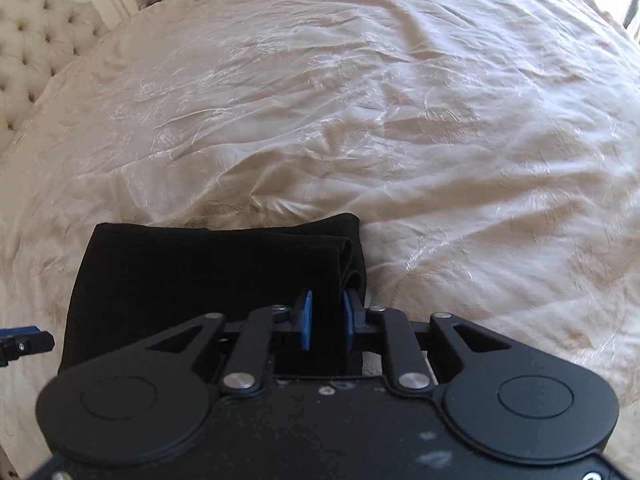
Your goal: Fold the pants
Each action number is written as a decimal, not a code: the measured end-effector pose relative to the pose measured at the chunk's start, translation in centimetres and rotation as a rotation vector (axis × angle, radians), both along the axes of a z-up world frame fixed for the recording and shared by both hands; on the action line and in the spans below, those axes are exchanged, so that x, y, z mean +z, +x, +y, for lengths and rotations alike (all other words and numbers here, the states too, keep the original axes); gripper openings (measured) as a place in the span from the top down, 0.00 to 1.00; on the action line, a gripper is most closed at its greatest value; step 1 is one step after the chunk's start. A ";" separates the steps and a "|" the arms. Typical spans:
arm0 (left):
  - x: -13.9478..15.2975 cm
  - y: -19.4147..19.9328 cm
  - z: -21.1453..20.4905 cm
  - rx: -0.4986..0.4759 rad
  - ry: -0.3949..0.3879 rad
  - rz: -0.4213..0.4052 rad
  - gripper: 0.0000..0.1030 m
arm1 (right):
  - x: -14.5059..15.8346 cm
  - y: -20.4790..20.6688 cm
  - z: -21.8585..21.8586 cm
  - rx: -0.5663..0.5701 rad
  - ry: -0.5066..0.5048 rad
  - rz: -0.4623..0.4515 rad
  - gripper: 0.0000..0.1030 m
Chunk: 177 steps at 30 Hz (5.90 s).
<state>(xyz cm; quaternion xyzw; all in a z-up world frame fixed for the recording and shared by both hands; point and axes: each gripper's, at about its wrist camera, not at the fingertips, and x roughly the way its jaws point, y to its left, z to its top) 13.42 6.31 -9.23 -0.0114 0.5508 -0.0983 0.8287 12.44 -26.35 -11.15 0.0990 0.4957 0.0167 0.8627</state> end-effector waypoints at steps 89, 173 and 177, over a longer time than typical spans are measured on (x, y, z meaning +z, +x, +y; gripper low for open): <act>-0.3 0.4 11.9 0.036 0.117 -0.003 0.87 | -1.1 -2.9 13.6 -0.095 0.273 0.089 0.79; 12.5 -17.7 21.6 0.277 0.246 -0.139 0.47 | 15.3 -16.4 40.1 0.226 -0.051 -0.138 0.34; 12.5 -17.7 21.5 0.287 0.248 -0.142 0.47 | 15.4 -16.4 39.9 0.226 -0.062 -0.141 0.34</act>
